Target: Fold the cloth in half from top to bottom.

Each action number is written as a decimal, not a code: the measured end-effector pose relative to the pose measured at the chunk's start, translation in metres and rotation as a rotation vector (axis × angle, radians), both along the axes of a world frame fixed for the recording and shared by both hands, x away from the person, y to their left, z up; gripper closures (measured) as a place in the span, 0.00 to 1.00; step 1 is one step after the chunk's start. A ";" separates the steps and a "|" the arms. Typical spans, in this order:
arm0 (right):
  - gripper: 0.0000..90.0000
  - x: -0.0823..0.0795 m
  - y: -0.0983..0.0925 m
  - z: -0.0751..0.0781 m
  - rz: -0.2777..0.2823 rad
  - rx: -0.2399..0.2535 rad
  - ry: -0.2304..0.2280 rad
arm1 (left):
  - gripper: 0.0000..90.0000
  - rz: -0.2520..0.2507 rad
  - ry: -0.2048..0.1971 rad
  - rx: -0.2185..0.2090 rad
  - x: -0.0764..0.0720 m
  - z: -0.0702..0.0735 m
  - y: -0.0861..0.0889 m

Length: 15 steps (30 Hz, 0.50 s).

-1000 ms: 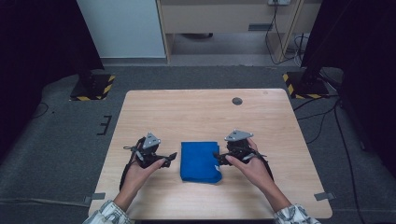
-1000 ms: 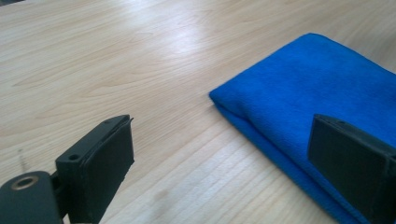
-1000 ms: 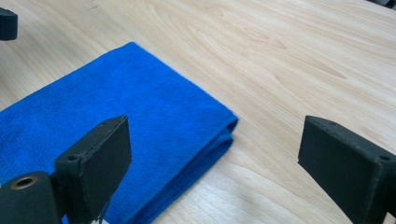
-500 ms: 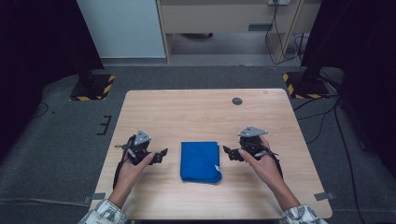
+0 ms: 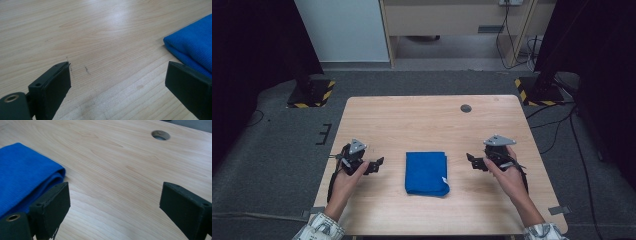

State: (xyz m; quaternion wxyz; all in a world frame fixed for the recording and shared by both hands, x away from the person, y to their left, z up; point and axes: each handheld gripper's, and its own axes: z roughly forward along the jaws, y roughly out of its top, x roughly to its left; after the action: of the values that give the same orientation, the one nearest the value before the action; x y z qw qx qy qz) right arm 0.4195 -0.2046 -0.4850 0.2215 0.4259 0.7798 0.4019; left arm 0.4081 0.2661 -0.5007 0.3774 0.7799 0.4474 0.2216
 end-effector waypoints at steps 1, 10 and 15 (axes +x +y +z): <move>0.11 0.000 -0.005 -0.001 -0.007 -0.002 -0.001 | 0.07 0.000 0.000 0.004 0.000 0.000 0.000; 0.11 -0.002 -0.038 -0.012 -0.089 0.002 0.027 | 0.07 -0.011 0.022 0.047 0.002 -0.006 -0.001; 0.11 -0.002 -0.051 -0.021 -0.117 -0.003 0.067 | 0.05 -0.002 0.050 0.080 0.005 -0.012 -0.002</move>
State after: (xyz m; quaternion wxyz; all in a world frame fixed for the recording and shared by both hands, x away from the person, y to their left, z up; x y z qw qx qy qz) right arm 0.4178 -0.2553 -0.5060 0.2188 0.4837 0.7612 0.3725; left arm 0.4130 0.2644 -0.5124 0.3351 0.8000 0.4468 0.2193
